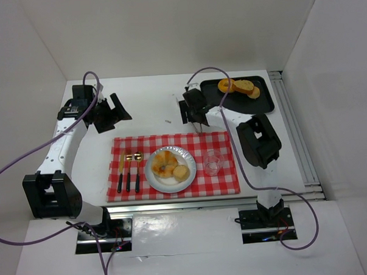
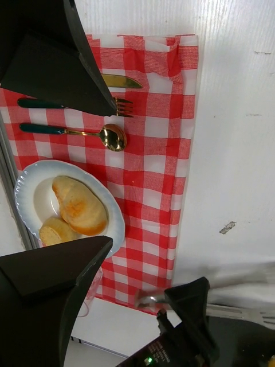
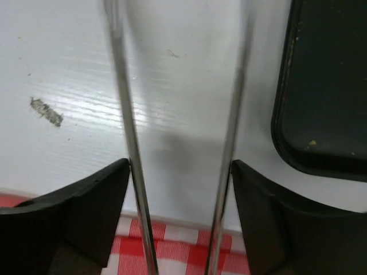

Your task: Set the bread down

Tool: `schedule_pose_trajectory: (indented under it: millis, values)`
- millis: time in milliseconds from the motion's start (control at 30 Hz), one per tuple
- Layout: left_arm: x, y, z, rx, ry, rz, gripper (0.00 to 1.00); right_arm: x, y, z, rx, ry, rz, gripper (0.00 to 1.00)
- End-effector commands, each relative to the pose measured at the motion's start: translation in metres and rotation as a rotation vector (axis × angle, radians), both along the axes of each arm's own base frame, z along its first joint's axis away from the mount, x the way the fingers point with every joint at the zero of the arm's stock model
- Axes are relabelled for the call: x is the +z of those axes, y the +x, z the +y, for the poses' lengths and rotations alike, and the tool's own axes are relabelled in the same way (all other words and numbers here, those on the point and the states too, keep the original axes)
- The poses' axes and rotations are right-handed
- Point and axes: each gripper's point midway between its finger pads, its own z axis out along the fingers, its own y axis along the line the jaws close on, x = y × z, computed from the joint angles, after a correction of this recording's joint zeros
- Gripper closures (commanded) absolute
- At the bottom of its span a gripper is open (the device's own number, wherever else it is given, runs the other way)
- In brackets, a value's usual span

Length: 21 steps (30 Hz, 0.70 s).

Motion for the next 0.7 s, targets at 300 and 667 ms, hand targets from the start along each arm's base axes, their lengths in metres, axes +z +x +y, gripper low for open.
schedule_pose_trajectory:
  millis: [300, 667]
  values:
    - [0.017, 0.006, 0.003, -0.005, 0.013, -0.05, 0.01, 0.164, 0.027, -0.04, -0.255, 0.115, -0.265, 0.0]
    - [0.03, 0.003, 0.009, 0.012, 0.046, -0.094, 0.01, 0.13, -0.082, -0.201, -0.59, 0.079, -0.172, 0.0]
